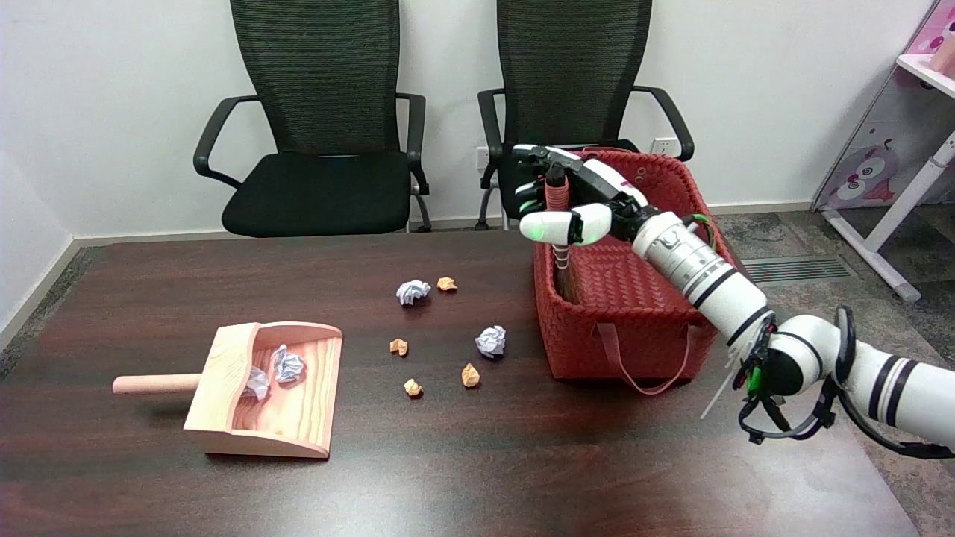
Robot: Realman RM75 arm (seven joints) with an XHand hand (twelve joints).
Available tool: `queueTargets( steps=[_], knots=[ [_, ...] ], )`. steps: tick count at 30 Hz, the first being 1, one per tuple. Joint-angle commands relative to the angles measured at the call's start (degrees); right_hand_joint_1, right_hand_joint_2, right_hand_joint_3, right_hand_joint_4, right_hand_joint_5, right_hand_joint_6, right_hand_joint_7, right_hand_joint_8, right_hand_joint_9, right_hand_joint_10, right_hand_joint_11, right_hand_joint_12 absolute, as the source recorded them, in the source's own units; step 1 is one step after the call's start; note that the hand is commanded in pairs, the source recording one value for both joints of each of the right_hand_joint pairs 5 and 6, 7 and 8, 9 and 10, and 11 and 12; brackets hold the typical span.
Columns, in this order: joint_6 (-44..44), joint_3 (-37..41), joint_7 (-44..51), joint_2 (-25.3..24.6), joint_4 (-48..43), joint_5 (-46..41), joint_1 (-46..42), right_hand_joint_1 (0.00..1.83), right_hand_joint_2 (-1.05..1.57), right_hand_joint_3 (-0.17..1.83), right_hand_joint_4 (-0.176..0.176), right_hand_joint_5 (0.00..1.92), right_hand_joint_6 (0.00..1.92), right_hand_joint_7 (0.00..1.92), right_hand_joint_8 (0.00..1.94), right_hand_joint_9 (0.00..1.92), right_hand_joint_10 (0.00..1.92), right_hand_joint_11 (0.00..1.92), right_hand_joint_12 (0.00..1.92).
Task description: Pick up the broom by its handle.
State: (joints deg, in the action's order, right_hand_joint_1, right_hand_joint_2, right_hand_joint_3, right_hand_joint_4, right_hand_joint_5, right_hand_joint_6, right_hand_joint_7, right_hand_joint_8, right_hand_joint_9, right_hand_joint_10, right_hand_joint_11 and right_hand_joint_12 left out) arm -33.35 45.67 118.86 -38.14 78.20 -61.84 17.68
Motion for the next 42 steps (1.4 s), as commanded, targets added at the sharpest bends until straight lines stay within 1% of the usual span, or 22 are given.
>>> queueTargets(
  steps=[1,4,6,8,10,13,16,17,18,19,20,21,23,24,25,26,37,39,42],
  knots=[
    [0.0,-2.7,0.1,-2.6,-2.4,0.1,2.8,0.87,0.06,0.7,-0.176,0.36,0.36,0.36,0.36,0.66,0.66,0.8,0.8],
    [0.0,-2.9,-0.1,-3.1,-2.9,0.1,3.1,0.87,0.07,0.7,-0.176,0.43,0.43,0.43,0.43,0.73,0.73,0.87,0.87],
    [0.0,-2.9,-0.1,-3.3,-3.2,0.1,3.1,0.87,0.1,0.68,-0.176,0.57,0.57,0.57,0.57,0.82,0.82,0.98,0.98],
    [0.0,-2.9,-0.2,-3.4,-3.4,0.0,3.2,0.87,0.13,0.68,-0.176,0.74,0.74,0.74,0.74,0.95,0.95,1.09,1.09],
    [0.0,-3.0,-0.2,-3.7,-3.5,-0.1,3.2,0.89,0.15,0.68,-0.176,0.82,0.82,0.82,0.82,1.05,1.05,1.18,1.18],
    [-0.1,-3.0,-0.2,-4.0,-3.8,-0.2,3.2,0.88,0.16,0.68,-0.176,0.87,0.87,0.87,0.87,1.12,1.12,1.24,1.24],
    [-0.2,-3.0,-0.2,-4.4,-4.3,-0.3,3.2,0.85,0.18,0.68,-0.176,0.96,0.96,0.96,0.96,1.2,1.2,1.3,1.3],
    [-0.2,-3.0,-0.2,-4.7,-4.5,-0.3,3.2,0.86,0.19,0.68,-0.143,1.04,1.04,1.04,1.04,1.23,1.23,1.32,1.32],
    [-0.5,-3.0,-0.2,-4.9,-4.9,-0.3,3.2,0.86,0.2,0.68,0.039,1.12,1.12,1.12,1.12,1.26,1.26,1.34,1.34],
    [-0.6,-2.9,-0.2,-5.1,-5.0,-0.3,3.2,0.85,0.22,0.67,0.142,1.19,1.19,1.19,1.19,1.3,1.3,1.35,1.35],
    [-0.6,-2.8,-0.2,-5.4,-5.2,-0.3,3.2,0.84,0.22,0.68,0.176,1.25,1.25,1.25,1.25,1.33,1.33,1.36,1.36],
    [-0.6,-2.8,-0.2,-5.5,-5.3,-0.3,3.2,0.84,0.23,0.69,0.176,1.34,1.34,1.34,1.34,1.38,1.38,1.38,1.38],
    [-0.6,-2.7,-0.2,-5.6,-5.4,-0.3,3.3,0.83,0.24,0.74,0.176,1.62,1.62,1.62,1.62,1.5,1.5,1.43,1.43],
    [-0.6,-2.7,-0.2,-5.7,-5.5,-0.3,3.3,0.83,0.24,0.75,0.176,1.7,1.7,1.7,1.7,1.54,1.54,1.44,1.44],
    [-0.6,-2.8,-0.2,-5.7,-5.5,-0.3,3.4,0.83,0.25,0.76,0.176,1.85,1.85,1.85,1.85,1.62,1.62,1.46,1.46],
    [-0.6,-2.7,-0.2,-5.7,-5.5,-0.3,3.5,0.82,0.26,0.76,0.176,1.9,1.9,1.9,1.9,1.65,1.65,1.47,1.47],
    [-2.3,-2.3,-0.2,-5.7,-4.7,-0.3,3.5,0.82,0.29,0.77,0.176,1.92,1.92,1.92,1.92,1.9,1.9,1.65,1.65],
    [-2.8,-2.2,-0.2,-5.7,-4.3,-0.3,3.5,0.83,0.33,0.77,0.176,1.92,1.92,1.92,1.92,1.92,1.92,1.71,1.71],
    [-3.4,-0.4,0.2,-5.7,-2.8,-0.3,2.8,0.84,0.45,0.8,0.176,1.92,1.92,1.92,1.92,1.92,1.92,1.9,1.9]
  ],
)
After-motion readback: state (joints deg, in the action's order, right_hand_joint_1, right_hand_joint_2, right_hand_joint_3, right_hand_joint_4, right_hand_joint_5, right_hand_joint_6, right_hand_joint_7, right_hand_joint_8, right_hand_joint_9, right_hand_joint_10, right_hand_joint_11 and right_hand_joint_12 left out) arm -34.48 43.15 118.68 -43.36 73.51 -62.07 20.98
